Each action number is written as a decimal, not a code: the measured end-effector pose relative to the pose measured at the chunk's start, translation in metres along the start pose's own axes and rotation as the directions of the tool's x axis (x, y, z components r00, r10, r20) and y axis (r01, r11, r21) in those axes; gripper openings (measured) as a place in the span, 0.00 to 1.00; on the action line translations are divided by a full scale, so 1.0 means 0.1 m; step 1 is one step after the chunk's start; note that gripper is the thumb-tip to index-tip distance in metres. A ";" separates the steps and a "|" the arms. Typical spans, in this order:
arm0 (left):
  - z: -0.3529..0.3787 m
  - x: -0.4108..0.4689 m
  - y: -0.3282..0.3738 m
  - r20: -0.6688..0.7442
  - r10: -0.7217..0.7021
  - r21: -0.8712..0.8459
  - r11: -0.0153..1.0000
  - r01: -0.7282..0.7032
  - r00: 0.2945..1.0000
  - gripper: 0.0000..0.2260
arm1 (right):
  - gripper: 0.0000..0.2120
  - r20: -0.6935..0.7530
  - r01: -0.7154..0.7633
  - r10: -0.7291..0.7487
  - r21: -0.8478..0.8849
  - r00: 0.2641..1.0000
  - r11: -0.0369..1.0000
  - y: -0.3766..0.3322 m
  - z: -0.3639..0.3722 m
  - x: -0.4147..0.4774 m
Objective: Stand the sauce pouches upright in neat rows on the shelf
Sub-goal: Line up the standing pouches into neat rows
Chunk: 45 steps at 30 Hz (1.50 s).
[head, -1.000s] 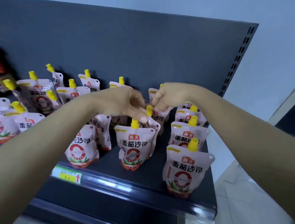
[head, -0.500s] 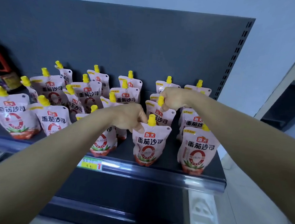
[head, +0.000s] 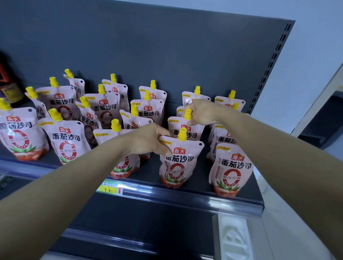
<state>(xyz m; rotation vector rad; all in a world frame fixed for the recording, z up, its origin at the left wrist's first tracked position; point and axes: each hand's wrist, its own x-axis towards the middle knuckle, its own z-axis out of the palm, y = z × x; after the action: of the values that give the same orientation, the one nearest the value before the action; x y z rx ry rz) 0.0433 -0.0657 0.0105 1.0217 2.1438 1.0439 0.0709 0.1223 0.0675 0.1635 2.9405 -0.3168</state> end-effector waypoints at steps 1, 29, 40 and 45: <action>0.01 0.01 -0.03 -0.004 -0.010 -0.017 1.000 0.010 1.000 0.11 | 0.12 0.005 0.003 -0.003 0.003 1.000 1.000 0.00 0.00 0.00; 0.10 -0.01 -0.09 -0.055 0.057 -0.027 0.998 -0.058 0.997 0.15 | 0.20 -0.062 -0.024 0.029 0.086 0.998 0.996 -0.09 -0.10 -0.26; 0.02 -0.04 0.04 -0.114 0.120 0.029 0.993 -0.118 0.986 0.04 | 0.21 -0.140 -0.040 0.061 0.144 0.988 0.989 -0.08 -0.19 -0.33; -0.01 -0.09 0.11 -0.101 0.123 -0.008 0.992 -0.124 0.987 0.04 | 0.17 -0.156 -0.038 0.055 0.115 0.986 0.993 -0.01 -0.17 -0.36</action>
<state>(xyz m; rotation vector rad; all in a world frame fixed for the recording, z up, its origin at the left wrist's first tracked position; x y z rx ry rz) 0.0517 -0.0688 0.0212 1.1297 2.1723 1.1906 0.1032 0.1220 0.0908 0.2852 3.0711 -0.4839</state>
